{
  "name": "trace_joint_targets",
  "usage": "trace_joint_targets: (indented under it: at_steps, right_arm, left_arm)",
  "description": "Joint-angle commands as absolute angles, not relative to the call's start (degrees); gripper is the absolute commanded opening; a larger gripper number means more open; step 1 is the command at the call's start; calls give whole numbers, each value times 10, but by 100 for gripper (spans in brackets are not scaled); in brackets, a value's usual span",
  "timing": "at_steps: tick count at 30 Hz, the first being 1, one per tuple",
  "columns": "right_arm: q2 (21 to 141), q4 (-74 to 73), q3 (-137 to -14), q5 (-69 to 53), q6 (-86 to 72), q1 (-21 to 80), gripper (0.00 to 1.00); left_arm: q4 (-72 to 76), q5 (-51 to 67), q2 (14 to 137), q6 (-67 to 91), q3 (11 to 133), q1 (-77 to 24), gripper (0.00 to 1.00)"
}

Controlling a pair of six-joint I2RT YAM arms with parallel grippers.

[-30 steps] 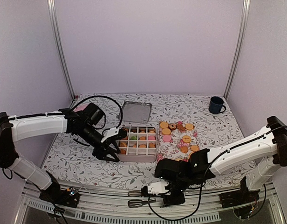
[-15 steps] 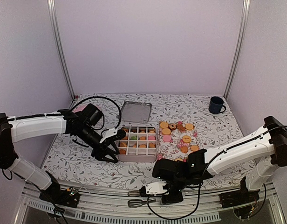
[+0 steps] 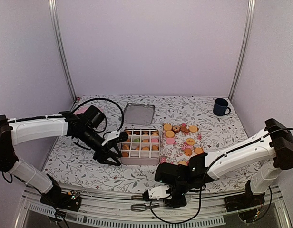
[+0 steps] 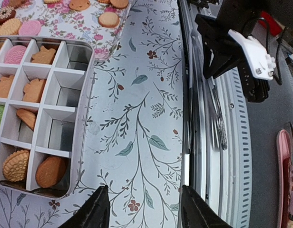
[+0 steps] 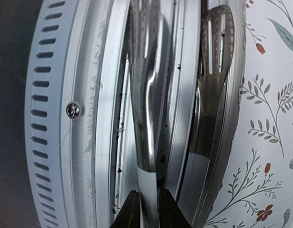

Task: Pack the cookies
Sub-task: Pick up the clamp from the corner of the board, then pass from the right arm to the left

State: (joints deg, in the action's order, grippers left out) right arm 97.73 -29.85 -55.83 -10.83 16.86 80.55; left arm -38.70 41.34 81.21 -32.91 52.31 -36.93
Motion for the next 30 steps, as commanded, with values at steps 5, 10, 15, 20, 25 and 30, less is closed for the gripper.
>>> trace_joint_targets:
  at_steps: [5, 10, 15, 20, 25, 30]
  right_arm:
    - [971, -315, -570, -113, 162, 803, 3]
    - [954, -329, -576, -112, 160, 803, 0]
    - [936, -331, -574, -96, 154, 779, 0]
    - [938, -320, -587, -95, 166, 738, 0]
    - [961, -312, -611, -106, 200, 690, 0]
    - [996, -307, -645, -113, 229, 668, 0]
  left_arm:
    - [-396, 420, 805, -334, 527, -363, 52]
    - [-401, 422, 806, -335, 530, -363, 52]
    - [-402, 425, 808, -337, 534, -363, 52]
    - [-413, 435, 816, -347, 555, -367, 53]
    - [-406, 435, 837, -358, 566, -388, 54]
    - [-380, 418, 871, -362, 563, -419, 53]
